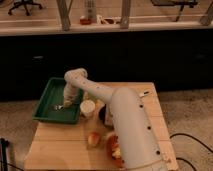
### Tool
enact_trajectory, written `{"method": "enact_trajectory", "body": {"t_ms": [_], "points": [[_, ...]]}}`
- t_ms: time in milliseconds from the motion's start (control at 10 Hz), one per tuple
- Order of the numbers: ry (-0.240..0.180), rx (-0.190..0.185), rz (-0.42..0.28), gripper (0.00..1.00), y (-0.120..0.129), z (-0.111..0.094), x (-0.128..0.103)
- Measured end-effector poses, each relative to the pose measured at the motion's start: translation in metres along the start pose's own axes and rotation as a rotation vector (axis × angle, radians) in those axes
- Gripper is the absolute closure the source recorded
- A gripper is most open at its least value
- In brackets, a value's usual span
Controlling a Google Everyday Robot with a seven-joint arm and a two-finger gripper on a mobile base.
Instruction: Place fork in table surface
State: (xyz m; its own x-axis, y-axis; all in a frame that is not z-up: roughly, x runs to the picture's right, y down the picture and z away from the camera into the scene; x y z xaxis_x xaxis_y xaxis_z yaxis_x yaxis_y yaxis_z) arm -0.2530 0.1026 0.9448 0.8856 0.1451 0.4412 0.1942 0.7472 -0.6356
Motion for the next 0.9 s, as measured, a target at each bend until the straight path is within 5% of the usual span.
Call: {"method": "enact_trajectory", "body": {"t_ms": [300,900], "points": [[0.001,0.0,0.0,0.2,-0.0002,-0.0001,0.0004],[0.011,-0.003,0.002,0.2,0.0005,-0.0018,0.0056]]}}
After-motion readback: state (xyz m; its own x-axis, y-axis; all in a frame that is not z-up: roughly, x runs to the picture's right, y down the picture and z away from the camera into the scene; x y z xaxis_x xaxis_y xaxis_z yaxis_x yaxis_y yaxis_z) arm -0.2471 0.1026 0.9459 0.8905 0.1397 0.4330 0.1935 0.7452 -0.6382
